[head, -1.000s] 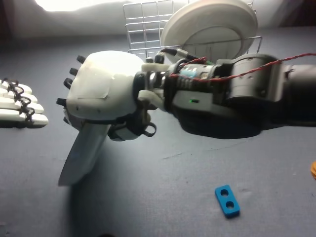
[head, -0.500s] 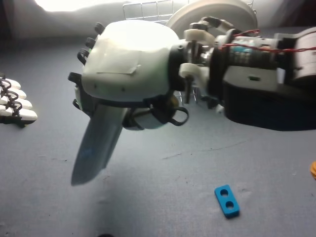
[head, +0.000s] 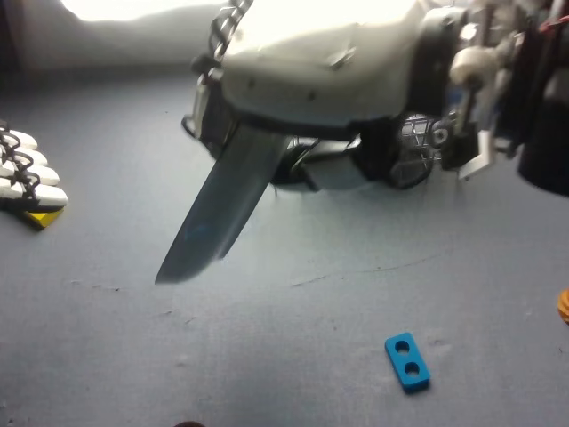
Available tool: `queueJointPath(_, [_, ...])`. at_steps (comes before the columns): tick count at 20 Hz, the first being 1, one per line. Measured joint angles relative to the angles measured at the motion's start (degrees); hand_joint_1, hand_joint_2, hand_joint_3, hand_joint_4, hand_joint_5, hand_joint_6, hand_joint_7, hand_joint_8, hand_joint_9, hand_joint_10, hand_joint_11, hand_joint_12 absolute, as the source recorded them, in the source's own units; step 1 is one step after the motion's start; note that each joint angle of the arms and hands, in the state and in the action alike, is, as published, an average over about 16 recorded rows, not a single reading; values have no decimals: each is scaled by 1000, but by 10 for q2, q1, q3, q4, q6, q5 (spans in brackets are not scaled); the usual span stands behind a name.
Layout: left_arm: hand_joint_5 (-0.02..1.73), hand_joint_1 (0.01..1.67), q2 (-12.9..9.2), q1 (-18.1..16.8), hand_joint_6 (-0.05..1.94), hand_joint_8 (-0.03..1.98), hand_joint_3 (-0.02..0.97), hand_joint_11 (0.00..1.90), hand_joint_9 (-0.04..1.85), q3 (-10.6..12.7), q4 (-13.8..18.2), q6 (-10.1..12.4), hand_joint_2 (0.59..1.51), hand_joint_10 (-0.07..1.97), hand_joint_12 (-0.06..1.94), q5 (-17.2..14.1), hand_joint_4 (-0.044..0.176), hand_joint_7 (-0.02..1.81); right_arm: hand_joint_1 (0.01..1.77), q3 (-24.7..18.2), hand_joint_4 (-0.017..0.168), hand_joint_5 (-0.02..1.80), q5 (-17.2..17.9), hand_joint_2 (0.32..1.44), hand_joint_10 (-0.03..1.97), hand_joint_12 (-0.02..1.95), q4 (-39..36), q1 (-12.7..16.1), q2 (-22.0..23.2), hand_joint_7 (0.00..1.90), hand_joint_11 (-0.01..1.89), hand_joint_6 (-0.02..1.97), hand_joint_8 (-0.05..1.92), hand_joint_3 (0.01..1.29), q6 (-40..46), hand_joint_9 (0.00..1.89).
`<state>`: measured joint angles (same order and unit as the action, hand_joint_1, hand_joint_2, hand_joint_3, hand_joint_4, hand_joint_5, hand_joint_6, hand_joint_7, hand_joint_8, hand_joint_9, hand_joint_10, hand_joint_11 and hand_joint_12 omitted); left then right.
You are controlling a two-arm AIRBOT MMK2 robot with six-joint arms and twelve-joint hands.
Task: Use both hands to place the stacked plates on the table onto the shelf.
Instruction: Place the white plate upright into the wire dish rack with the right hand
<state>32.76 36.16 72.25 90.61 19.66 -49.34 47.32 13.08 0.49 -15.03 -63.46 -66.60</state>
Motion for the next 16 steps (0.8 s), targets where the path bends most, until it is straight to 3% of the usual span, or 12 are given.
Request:
queueJointPath(7, [29, 16, 14, -10, 16, 12, 17, 12, 21, 15, 8, 0, 1027, 12, 11, -2, 0, 24, 1367, -2, 0, 1060, 35, 955, 1030, 1088, 112, 9, 43, 1162, 752, 810, 634, 15, -18, 1017])
queueJointPath(16, [24, 16, 32, -14, 16, 11, 17, 13, 21, 36, 9, 1, 1025, 13, 12, -5, 1, 25, 1370, 32, 3, 1064, 31, 954, 972, 1057, 234, 25, 54, 1175, 784, 812, 591, 15, -37, 1046])
